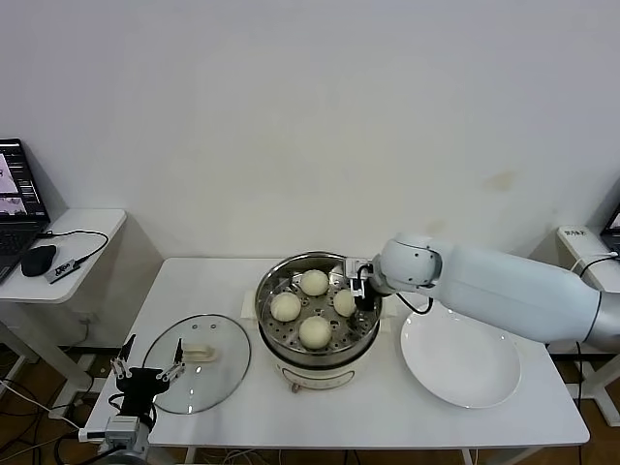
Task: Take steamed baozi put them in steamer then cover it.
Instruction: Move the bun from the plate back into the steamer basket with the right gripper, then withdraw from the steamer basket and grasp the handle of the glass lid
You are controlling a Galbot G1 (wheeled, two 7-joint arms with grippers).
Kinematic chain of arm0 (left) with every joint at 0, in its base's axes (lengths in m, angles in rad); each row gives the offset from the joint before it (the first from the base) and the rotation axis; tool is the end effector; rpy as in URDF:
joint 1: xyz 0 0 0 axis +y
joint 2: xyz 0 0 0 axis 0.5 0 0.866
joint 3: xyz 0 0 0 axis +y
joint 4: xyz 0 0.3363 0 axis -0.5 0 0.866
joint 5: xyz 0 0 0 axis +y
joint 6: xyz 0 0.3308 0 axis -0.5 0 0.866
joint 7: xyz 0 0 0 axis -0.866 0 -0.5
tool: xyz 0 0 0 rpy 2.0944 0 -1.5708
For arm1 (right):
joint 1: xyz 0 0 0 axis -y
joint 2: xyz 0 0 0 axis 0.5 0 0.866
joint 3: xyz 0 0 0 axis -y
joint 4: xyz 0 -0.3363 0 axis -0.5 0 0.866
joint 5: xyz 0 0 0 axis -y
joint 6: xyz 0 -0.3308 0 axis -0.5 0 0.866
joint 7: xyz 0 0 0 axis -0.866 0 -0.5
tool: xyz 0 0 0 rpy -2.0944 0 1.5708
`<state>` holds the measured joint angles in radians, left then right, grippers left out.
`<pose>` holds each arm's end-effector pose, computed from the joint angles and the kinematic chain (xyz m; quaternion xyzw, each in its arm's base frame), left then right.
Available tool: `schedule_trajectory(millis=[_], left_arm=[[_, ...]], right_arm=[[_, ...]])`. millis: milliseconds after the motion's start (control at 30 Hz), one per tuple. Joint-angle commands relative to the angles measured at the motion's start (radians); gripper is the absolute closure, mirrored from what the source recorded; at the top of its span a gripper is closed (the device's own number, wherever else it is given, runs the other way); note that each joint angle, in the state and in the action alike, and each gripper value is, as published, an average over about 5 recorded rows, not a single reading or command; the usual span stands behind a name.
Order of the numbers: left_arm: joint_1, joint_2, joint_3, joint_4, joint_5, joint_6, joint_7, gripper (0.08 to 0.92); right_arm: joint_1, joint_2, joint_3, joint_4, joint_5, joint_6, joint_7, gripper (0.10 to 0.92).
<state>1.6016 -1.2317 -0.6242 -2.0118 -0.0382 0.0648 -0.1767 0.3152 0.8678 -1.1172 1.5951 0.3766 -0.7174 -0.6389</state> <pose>0.1615 0.0932 -0.3046 0.0560 -0.9832 -0.1605 0.0660 0.4489 0.0395 -0.1186 0.4576 -0.6453 0.5234 0.3165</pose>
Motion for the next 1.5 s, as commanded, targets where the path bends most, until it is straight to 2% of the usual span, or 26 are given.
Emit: schedule_trajectory(millis=[33,233,433,567,733,867,1033,1267,1500], left_arm=[[-0.001,0.002,0.0,0.003,0.0,0.0,0.001,0.177],[-0.005,0.005,0.001,0.012,-0.001,-0.003,0.001,0.177],[-0.013,0.003,0.007,0.027,0.002,-0.012,0.002,0.177],[-0.017,0.001,0.012,0.035,0.003,-0.014,0.001,0.177],[-0.024,-0.003,0.012,0.046,0.001,-0.015,0.0,0.177],[-0.026,-0.004,0.014,0.058,0.003,-0.02,-0.002,0.177],[-0.029,0.004,0.013,0.082,0.027,-0.032,-0.002,0.177],[-0.037,0.011,0.005,0.131,0.175,-0.089,-0.018,0.177],[-0.03,0.014,-0.019,0.183,0.476,-0.157,-0.065,0.177]], right_arm=[[-0.007,-0.031,0.078,0.04,0.015,0.007,0.027,0.23],[-0.043,-0.128,0.182,0.117,0.047,0.05,0.122,0.203],[-0.21,-0.244,0.344,0.202,0.128,0.19,0.37,0.203],[-0.412,-0.319,0.501,0.265,0.135,0.304,0.545,0.203],[-0.792,-0.335,0.863,0.307,0.126,0.437,0.698,0.203],[-1.155,-0.245,1.234,0.308,0.054,0.571,0.724,0.203],[-1.463,-0.035,1.576,0.297,-0.081,0.695,0.648,0.203],[-1.719,0.279,1.869,0.301,-0.161,0.811,0.509,0.203],[-1.878,0.467,2.004,0.285,-0.193,0.813,0.405,0.203]])
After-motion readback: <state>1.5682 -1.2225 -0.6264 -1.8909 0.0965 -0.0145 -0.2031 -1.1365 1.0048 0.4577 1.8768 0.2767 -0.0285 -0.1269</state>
